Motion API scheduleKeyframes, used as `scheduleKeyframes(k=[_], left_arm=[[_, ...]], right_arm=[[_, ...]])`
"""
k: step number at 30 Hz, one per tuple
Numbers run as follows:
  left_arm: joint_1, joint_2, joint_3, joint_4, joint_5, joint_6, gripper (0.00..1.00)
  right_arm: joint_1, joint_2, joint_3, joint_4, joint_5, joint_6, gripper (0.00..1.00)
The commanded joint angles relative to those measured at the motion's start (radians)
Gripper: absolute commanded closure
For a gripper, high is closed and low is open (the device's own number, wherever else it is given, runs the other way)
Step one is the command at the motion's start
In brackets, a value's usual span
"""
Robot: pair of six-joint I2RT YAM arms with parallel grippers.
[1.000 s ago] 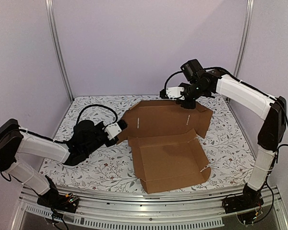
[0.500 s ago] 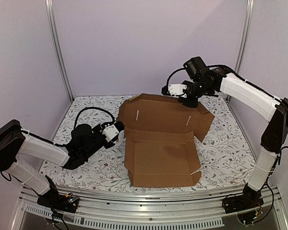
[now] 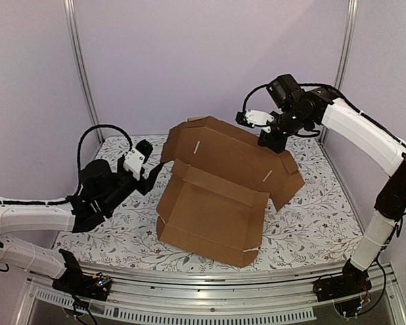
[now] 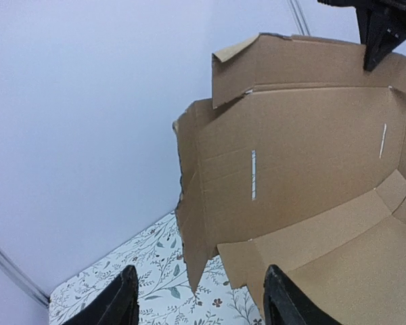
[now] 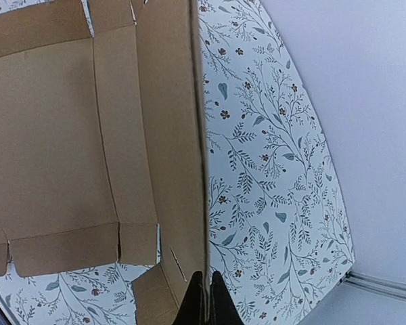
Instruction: Fold the paper box
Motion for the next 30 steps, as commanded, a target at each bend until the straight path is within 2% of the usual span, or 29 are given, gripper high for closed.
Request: scheduleKeyframes(k=[1,2,4,13,16,21,26,30], left_arm=[[-0.009,-0.058,0.08,-0.267,0.028,-0.219,0.38],[-0.009,-0.069,0.095,-0.298,0.036,-0.249,0.32],[-0.009,-0.094,0.12,-0.352,0.054,-0.312,0.31],[-0.008,-0.145,0.316,-0.558,0.236,-0.503,0.45],[-0.008,-0.124,0.403,-0.602,0.357,-0.529,0.55],[-0.008,-0.074,0.536,-0.656,0.445,-0.564,0.85],[-0.008,-0.009,0.628,-0.679,0.492,-0.594,0.99],[-0.008,0.053,0.689,-0.694,0.521,-0.62,1.0]], right_arm=[[0.007,-0.051,0.003,-0.056,-0.087,0.176,1.0],[0.006,-0.06,-0.013,-0.053,-0.099,0.185,1.0],[0.012,-0.086,-0.04,-0.051,-0.118,0.206,1.0],[0.047,-0.151,-0.125,-0.06,-0.15,0.291,1.0],[0.078,-0.172,-0.161,-0.052,-0.125,0.291,1.0],[0.095,-0.188,-0.192,-0.043,-0.098,0.293,1.0],[0.112,-0.19,-0.21,-0.026,-0.051,0.293,1.0],[0.133,-0.195,-0.22,-0.004,0.004,0.288,1.0]])
